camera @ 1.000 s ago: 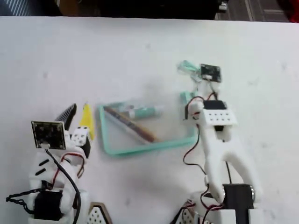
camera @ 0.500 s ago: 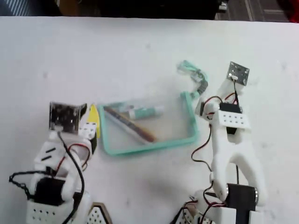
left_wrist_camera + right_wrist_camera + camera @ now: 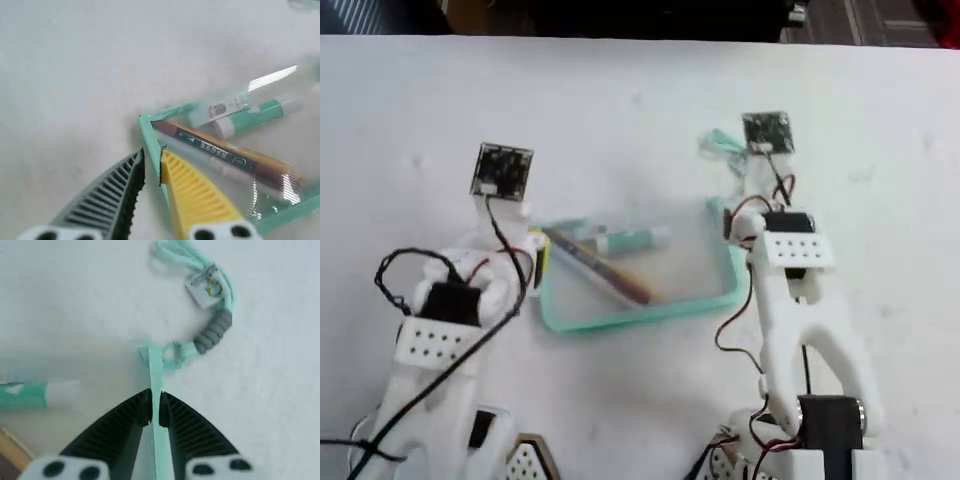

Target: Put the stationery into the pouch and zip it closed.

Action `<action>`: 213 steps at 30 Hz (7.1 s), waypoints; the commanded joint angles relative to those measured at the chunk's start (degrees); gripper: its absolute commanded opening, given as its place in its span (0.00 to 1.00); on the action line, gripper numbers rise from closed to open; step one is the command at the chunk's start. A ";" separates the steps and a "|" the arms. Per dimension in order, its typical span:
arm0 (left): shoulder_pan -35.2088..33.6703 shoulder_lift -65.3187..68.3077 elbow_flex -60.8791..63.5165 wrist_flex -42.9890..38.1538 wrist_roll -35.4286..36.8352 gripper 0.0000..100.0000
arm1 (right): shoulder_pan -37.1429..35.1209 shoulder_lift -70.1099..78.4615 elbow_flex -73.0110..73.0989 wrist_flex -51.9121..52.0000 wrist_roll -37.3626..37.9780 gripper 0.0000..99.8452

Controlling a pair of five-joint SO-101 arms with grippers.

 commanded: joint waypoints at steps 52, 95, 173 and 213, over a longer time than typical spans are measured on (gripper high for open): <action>-5.49 50.95 -28.92 -4.04 5.89 0.08 | 0.92 42.77 -40.70 18.95 1.14 0.02; -9.01 24.92 -16.97 -7.91 4.04 0.09 | 5.67 19.03 -29.80 18.68 -4.04 0.02; -8.57 -57.19 -3.96 25.58 -15.56 0.08 | 1.19 -90.68 -3.52 39.60 1.32 0.02; -8.48 -57.10 40.00 13.54 -14.77 0.03 | 1.80 -90.51 63.82 6.73 1.23 0.02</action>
